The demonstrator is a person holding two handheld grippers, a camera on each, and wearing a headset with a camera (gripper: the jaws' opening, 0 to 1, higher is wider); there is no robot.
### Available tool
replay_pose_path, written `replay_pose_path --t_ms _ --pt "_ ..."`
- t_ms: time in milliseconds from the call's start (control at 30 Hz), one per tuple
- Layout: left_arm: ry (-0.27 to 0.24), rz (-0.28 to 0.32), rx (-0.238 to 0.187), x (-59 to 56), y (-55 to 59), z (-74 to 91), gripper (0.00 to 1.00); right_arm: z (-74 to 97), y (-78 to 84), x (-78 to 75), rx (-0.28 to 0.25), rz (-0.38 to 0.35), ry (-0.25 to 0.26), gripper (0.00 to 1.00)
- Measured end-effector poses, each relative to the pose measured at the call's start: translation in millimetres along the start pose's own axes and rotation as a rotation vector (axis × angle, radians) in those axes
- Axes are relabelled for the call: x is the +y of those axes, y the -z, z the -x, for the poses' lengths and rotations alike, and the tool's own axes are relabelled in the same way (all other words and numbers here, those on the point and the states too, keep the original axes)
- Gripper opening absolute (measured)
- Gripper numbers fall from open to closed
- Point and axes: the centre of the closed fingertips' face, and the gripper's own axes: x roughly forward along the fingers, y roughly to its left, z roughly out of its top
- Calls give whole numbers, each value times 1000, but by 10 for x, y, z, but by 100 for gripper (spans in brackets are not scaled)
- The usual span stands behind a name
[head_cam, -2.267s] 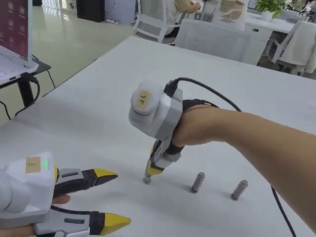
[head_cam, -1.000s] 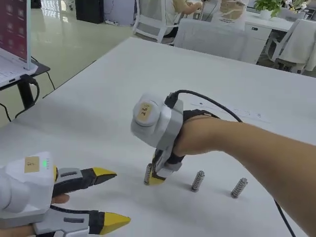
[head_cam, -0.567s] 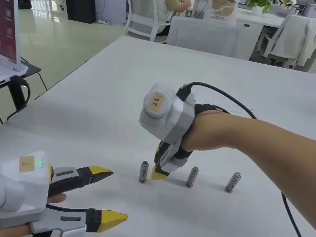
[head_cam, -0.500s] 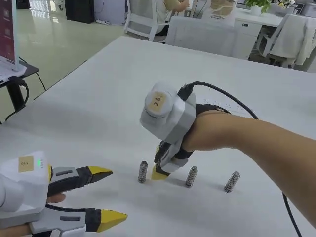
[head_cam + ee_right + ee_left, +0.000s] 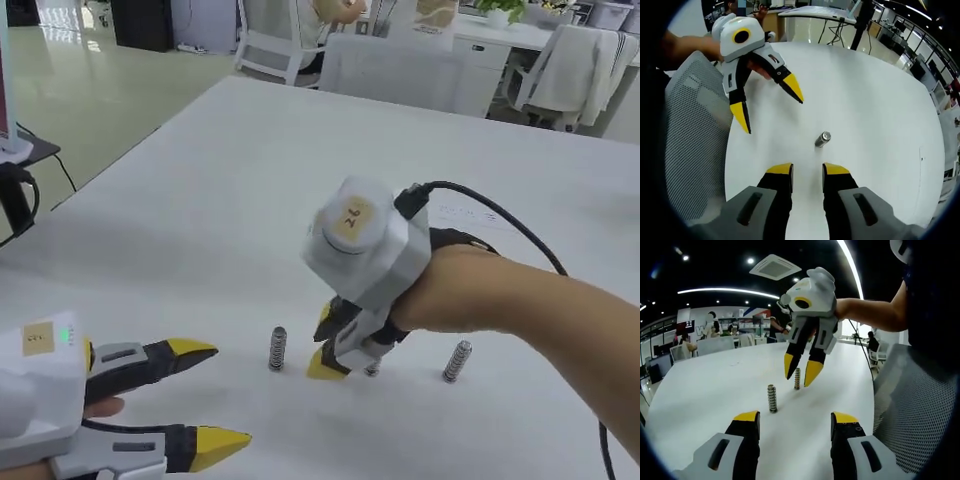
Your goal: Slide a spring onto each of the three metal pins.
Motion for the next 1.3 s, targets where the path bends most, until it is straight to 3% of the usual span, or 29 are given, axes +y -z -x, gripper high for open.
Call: replay_pose_path --t_ms 233,533,833,1300 --pt "2 0 -1 -18 -14 -8 52 59 57 112 -36 -21 12 21" --pt "2 5 -3 -35 -27 -13 53 187 124 273 -136 -111 23 22" --pt "4 6 -3 -38 -42 -22 55 345 359 348 -185 -193 67 23" --pt "13 8 -3 -79 -60 -38 56 595 761 295 -252 -341 157 23"
